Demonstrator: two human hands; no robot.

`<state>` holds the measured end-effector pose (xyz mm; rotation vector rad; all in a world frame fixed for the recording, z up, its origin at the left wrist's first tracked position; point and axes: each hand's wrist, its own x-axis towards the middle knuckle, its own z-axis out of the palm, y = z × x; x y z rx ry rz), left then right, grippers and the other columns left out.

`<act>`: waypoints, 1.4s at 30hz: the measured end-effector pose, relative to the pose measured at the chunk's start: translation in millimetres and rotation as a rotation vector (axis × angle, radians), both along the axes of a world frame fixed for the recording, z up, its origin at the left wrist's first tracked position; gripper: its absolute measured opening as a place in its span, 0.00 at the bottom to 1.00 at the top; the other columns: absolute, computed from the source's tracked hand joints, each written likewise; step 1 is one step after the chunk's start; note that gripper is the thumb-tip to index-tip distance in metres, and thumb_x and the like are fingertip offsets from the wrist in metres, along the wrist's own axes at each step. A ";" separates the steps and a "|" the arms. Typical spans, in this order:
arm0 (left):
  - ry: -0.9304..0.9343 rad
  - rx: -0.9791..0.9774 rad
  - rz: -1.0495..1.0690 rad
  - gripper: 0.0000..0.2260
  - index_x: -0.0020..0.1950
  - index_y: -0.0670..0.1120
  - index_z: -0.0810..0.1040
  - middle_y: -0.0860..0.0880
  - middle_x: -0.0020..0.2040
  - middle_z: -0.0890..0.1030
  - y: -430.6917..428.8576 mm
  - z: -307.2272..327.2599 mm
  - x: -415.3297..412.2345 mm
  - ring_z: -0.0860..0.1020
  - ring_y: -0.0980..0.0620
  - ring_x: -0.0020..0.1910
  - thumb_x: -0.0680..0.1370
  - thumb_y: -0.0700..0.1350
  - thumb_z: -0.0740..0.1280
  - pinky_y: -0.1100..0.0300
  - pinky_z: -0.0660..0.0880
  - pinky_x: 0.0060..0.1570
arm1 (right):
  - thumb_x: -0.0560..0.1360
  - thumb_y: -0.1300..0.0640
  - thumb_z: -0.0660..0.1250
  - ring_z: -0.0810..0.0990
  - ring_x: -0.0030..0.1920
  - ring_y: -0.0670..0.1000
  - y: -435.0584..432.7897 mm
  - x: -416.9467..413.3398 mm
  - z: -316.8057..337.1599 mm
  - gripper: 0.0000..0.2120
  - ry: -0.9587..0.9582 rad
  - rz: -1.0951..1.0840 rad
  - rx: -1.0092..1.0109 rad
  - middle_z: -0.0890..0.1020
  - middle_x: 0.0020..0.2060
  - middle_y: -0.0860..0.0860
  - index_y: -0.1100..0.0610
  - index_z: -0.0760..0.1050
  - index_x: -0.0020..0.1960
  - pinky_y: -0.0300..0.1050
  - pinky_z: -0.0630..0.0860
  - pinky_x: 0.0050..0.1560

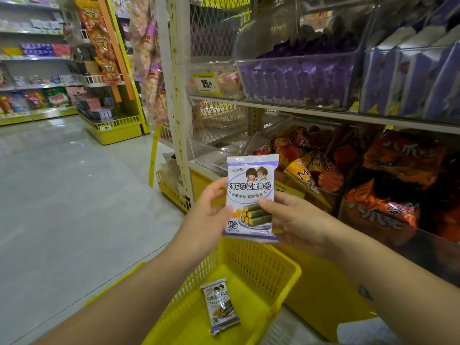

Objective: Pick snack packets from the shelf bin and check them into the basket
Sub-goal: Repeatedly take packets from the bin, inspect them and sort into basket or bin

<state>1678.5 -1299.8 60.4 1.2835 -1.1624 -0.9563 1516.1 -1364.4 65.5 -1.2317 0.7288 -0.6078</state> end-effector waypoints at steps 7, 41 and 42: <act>0.151 0.017 -0.155 0.39 0.75 0.63 0.56 0.57 0.70 0.69 -1.5 -9.8 -14.3 0.76 0.59 0.61 0.66 0.62 0.66 0.58 0.75 0.59 | 0.82 0.49 0.56 0.78 0.61 0.50 13.7 13.9 -3.0 0.15 -0.013 0.024 -0.147 0.81 0.59 0.48 0.46 0.73 0.65 0.55 0.73 0.61; 0.541 -0.016 -0.002 0.24 0.71 0.61 0.65 0.49 0.54 0.85 -9.9 -2.6 14.5 0.83 0.47 0.54 0.80 0.37 0.61 0.48 0.82 0.39 | 0.70 0.56 0.70 0.83 0.55 0.52 -5.5 -19.4 10.7 0.21 -0.030 0.133 -0.346 0.85 0.52 0.53 0.50 0.74 0.63 0.44 0.81 0.52; 0.550 -0.013 -0.006 0.25 0.71 0.62 0.64 0.49 0.53 0.85 -9.5 -2.5 15.5 0.83 0.48 0.54 0.80 0.38 0.62 0.48 0.82 0.40 | 0.69 0.56 0.70 0.83 0.55 0.52 -5.8 -20.4 11.1 0.23 -0.026 0.154 -0.338 0.85 0.53 0.53 0.50 0.73 0.64 0.45 0.81 0.53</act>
